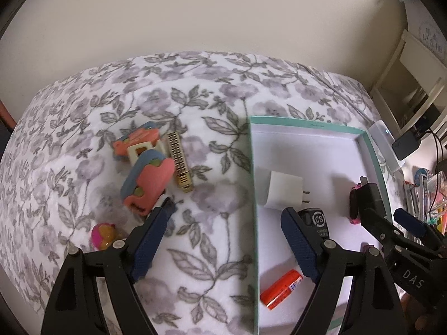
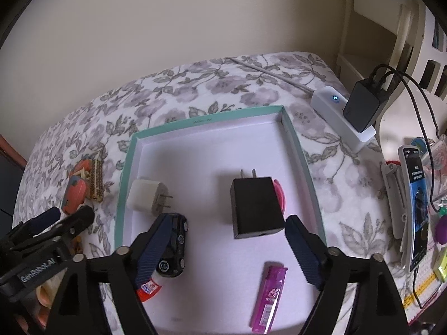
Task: Organize rigid objects
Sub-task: 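Move both open tools out of the tray toward the remaining toys, then grasp the pink dog figure with the left tool while the right tool grasps the coral-and-blue toy, then lift the dog figure and coral toy and carry both over the tray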
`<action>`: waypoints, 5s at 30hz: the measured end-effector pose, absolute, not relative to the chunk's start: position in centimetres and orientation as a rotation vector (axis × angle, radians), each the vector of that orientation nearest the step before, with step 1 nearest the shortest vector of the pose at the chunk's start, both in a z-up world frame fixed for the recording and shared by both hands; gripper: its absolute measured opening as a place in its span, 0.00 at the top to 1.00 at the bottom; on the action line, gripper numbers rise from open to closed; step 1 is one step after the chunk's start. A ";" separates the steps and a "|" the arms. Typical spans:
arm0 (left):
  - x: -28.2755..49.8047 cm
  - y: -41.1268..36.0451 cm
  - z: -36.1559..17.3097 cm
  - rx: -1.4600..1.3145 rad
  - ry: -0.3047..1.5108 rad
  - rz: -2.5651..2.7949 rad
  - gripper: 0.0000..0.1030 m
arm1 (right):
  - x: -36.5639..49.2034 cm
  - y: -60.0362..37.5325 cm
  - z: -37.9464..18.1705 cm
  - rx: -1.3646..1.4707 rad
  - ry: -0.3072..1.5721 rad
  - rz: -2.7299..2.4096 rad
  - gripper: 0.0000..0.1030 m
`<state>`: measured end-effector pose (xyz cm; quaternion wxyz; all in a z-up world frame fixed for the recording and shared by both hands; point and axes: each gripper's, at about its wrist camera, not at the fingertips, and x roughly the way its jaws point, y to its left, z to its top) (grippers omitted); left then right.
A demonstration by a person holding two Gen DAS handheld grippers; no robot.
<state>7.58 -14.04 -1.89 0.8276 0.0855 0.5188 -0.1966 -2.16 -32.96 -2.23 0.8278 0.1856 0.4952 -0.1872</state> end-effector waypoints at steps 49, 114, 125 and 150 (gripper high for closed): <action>8.3 4.3 -1.7 -0.104 1.154 -0.141 0.18 | -0.6 -18.5 0.0 0.266 1.026 -0.194 0.00; 11.6 -0.2 -7.9 -0.075 1.289 -0.260 0.49 | 10.7 -16.6 -5.3 0.452 1.041 -0.060 0.09; 13.3 -0.7 -8.1 -0.025 1.255 -0.238 0.58 | 13.4 -15.6 -7.5 0.494 1.047 -0.004 0.19; 13.3 -1.1 -9.1 -0.105 1.284 -0.266 0.42 | 13.5 -15.5 -7.2 0.513 1.065 0.082 0.49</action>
